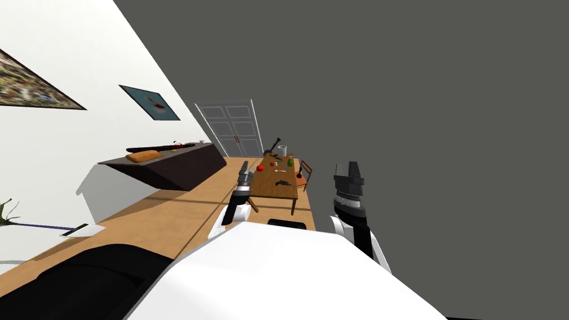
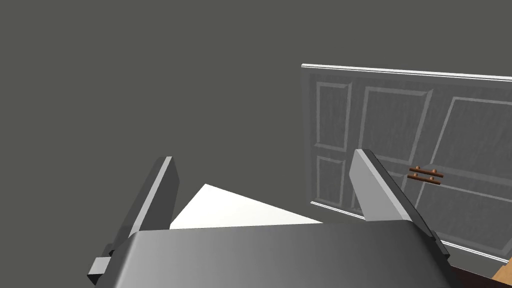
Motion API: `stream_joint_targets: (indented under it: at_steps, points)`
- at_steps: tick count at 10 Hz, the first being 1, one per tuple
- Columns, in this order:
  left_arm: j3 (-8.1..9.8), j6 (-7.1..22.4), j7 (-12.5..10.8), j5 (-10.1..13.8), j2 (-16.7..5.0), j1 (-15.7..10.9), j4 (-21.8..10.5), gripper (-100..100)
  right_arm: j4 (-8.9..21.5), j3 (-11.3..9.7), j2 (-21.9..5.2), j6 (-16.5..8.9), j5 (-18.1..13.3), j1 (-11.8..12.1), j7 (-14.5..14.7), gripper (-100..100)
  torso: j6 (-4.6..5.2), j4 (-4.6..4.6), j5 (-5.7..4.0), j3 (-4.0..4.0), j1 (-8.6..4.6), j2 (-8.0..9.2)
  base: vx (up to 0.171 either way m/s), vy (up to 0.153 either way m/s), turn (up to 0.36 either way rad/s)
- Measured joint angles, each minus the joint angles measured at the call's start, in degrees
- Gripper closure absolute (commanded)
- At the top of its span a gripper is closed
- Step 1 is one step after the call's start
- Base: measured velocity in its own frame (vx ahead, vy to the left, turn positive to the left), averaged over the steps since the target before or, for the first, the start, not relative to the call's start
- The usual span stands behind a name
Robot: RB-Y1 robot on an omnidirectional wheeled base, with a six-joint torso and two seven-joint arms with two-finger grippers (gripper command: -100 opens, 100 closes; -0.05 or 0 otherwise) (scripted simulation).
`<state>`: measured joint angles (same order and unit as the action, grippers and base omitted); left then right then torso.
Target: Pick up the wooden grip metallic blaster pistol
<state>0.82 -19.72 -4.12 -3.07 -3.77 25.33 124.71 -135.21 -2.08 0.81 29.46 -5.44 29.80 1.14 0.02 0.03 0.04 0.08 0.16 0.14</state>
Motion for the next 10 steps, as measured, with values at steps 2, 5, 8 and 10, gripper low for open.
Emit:
stream_joint_targets:
  at_steps: [2, 5, 8, 10]
  points:
    - [1.00, 2.3, -0.6, -0.4, -1.4, -0.6, -2.6, -100, 0.0, 0.0, 0.0, 0.0, 0.0, 0.0, 0.0, 0, -0.05, 0.00, 0.01, 0.00, 0.03, -0.01, -0.041, 0.042, -0.160]
    - [2.22, 7.5, -0.9, -1.3, -2.6, -2.9, -5.6, -100, 0.0, 0.0, 0.0, 0.0, 0.0, 0.0, 0.0, 0, 0.00, -0.01, 0.00, -0.03, 0.01, -0.05, -0.042, 0.039, -0.244]
    - [4.91, 12.5, -2.7, -1.5, -5.7, -4.6, -9.8, -100, 0.0, 0.0, 0.0, 0.0, 0.0, 0.0, 0.0, 0, 0.01, -0.01, 0.01, -0.03, 0.05, -0.05, -0.037, 0.039, -0.224]
    - [6.45, 15.1, -3.6, -1.6, -7.4, -6.4, -13.7, -100, 0.0, 0.0, 0.0, 0.0, 0.0, 0.0, 0.0, 0, -0.01, -0.02, 0.01, -0.05, 0.07, -0.09, -0.032, 0.031, -0.202]
